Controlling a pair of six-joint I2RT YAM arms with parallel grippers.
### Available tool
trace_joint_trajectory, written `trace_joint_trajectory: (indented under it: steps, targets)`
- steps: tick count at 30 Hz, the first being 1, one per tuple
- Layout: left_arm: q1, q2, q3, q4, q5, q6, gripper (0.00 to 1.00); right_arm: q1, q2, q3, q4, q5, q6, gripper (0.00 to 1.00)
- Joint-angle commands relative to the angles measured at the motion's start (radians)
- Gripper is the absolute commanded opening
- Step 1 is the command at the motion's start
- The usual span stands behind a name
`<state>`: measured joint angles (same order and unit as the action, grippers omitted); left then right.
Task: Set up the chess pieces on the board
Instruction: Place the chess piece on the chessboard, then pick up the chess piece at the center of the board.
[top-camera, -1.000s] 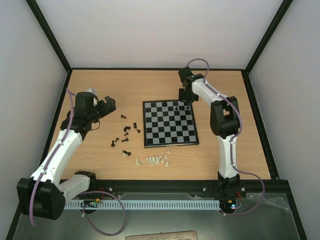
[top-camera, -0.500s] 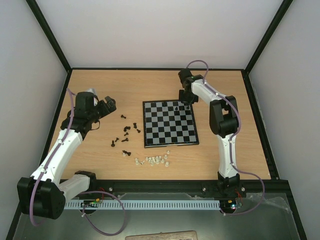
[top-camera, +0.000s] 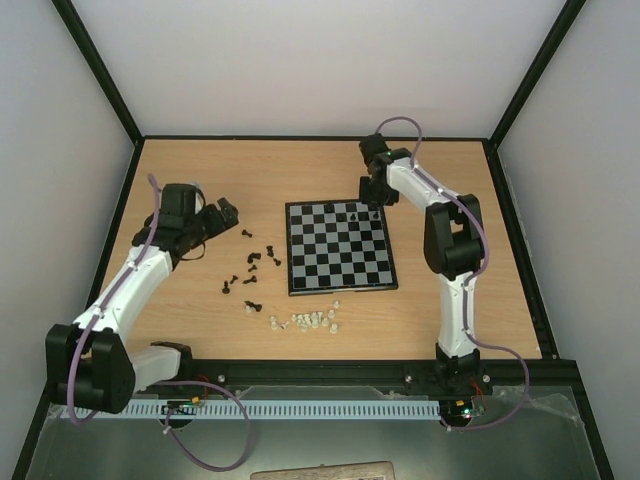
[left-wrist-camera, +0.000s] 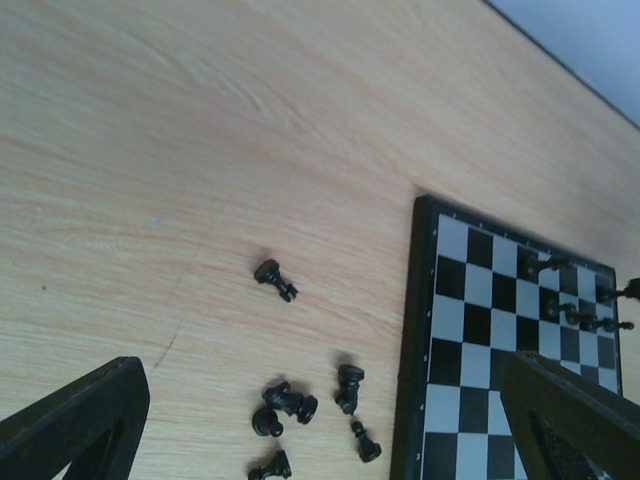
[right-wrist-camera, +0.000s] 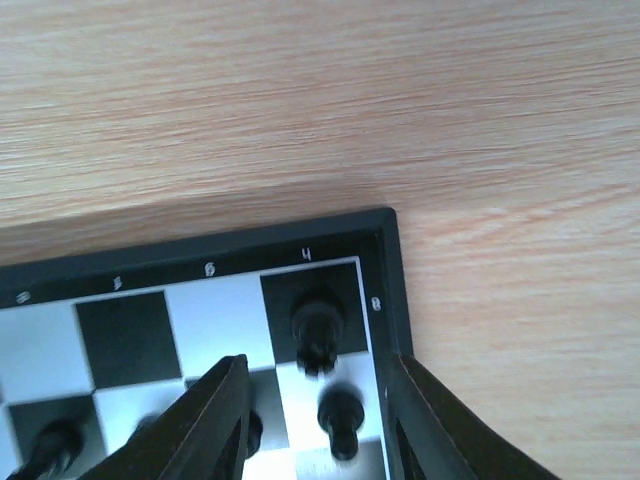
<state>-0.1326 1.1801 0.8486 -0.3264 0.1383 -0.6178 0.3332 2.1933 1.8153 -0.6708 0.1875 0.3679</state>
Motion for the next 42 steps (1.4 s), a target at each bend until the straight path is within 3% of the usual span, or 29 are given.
trace_joint_trajectory:
  steps: [1, 12, 21, 27, 32, 42]
  targets:
    - [0.004, 0.013, -0.032, 0.020, 0.039, -0.012, 1.00, -0.002, -0.150, -0.047, 0.000, -0.027, 0.013, 0.39]
    - [-0.084, 0.114, -0.031, 0.070, -0.045, -0.060, 0.96, 0.092, -0.290, -0.144, 0.058, -0.118, 0.022, 0.39]
    - [-0.146, 0.101, -0.091, 0.092, -0.081, -0.093, 0.93, 0.202, -0.329, -0.228, 0.125, -0.267, 0.001, 0.38]
    - [-0.172, 0.126, -0.118, 0.098, -0.079, -0.099, 0.69, 0.220, -0.330, -0.275, 0.138, -0.287, 0.003, 0.38]
    - [-0.203, 0.115, -0.141, 0.063, -0.130, -0.073, 0.56, 0.227, -0.322, -0.271, 0.137, -0.292, 0.003, 0.38]
    - [-0.257, 0.246, -0.104, 0.055, -0.193, -0.024, 0.30, 0.227, -0.317, -0.271, 0.142, -0.295, 0.004, 0.38]
